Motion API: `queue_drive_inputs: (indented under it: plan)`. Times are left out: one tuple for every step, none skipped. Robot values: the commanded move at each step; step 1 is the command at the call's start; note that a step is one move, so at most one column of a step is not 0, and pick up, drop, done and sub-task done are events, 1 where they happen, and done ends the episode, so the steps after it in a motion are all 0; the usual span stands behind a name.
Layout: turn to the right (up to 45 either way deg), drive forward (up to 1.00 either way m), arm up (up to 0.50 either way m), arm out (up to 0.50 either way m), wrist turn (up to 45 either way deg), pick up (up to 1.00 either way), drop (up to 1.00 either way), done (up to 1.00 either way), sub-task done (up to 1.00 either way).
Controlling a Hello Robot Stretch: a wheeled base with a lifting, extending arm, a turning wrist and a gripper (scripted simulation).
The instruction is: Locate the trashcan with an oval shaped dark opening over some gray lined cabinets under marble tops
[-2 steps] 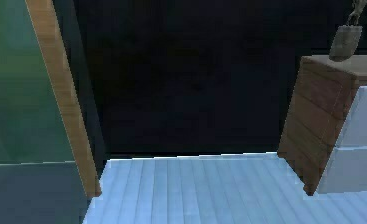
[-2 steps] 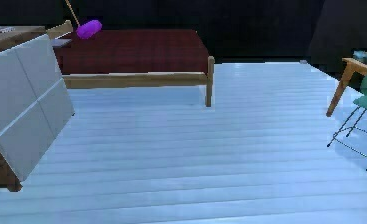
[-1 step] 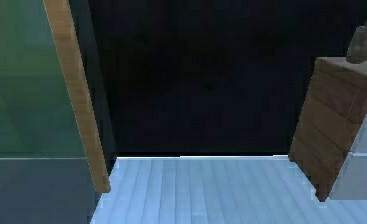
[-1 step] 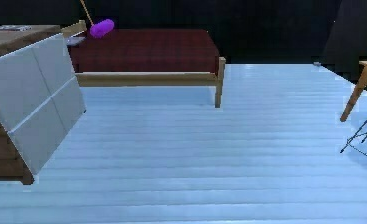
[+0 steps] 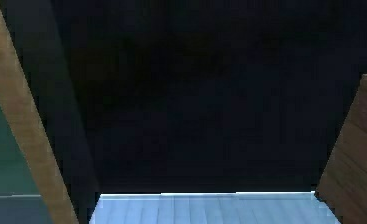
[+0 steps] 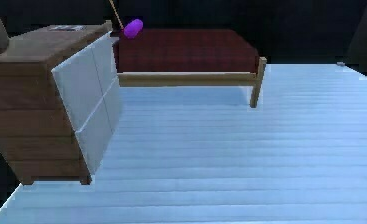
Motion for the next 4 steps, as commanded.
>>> queue_drive_inputs:
  plan:
    - [-45.0, 0.0, 0.0, 0.0, 0.0, 0.0, 0.0, 0.0, 0.0]
    - [-12.0, 0.0, 0.0, 0.0, 0.0, 0.0, 0.0, 0.0, 0.0]
    - [0.0, 0.6, 0.0, 0.0, 0.0, 0.0, 0.0, 0.0, 0.0]
    - [-27.0, 0.0, 0.0, 0.0, 0.0, 0.0, 0.0, 0.0, 0.0]
